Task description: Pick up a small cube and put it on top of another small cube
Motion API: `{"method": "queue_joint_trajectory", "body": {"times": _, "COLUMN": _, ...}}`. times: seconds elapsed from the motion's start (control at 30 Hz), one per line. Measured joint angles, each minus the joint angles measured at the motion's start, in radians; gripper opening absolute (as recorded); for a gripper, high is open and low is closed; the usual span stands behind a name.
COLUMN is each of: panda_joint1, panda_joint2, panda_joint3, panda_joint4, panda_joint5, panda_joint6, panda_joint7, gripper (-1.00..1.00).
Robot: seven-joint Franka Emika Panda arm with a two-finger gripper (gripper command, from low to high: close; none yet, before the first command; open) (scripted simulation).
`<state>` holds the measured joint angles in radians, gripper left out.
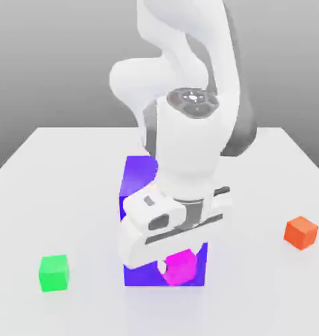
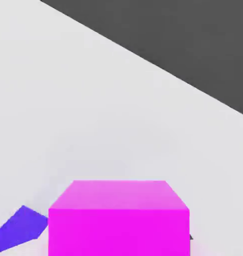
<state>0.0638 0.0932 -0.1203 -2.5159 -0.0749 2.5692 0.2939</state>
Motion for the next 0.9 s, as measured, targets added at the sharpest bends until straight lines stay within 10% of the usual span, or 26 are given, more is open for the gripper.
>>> {"method": "queue_joint_trajectory", "body": {"times": 0.43, "panda_joint1": -0.438, "panda_joint2": -0.079, "panda_joint3": -0.119, "panda_joint4": -0.117, "panda_joint5": 0.076, "panda_joint6": 0.078, "panda_joint7": -0.592, "gripper": -1.00}}
{"method": "queue_joint_trajectory", "body": {"times": 0.8, "panda_joint1": -0.415, "panda_joint2": 0.099, "panda_joint3": -0.040, "panda_joint4": -0.118, "panda_joint5": 0.174, "panda_joint6": 0.254, "panda_joint7": -0.672, "gripper": -1.00}}
{"method": "queue_joint_trajectory", "body": {"times": 0.83, "panda_joint1": -0.418, "panda_joint2": 0.110, "panda_joint3": -0.037, "panda_joint4": -0.118, "panda_joint5": 0.180, "panda_joint6": 0.263, "panda_joint7": -0.676, "gripper": 1.00}}
{"method": "queue_joint_trajectory", "body": {"times": 0.9, "panda_joint1": -0.418, "panda_joint2": 0.110, "panda_joint3": -0.037, "panda_joint4": -0.118, "panda_joint5": 0.180, "panda_joint6": 0.263, "panda_joint7": -0.676, "gripper": 1.00}}
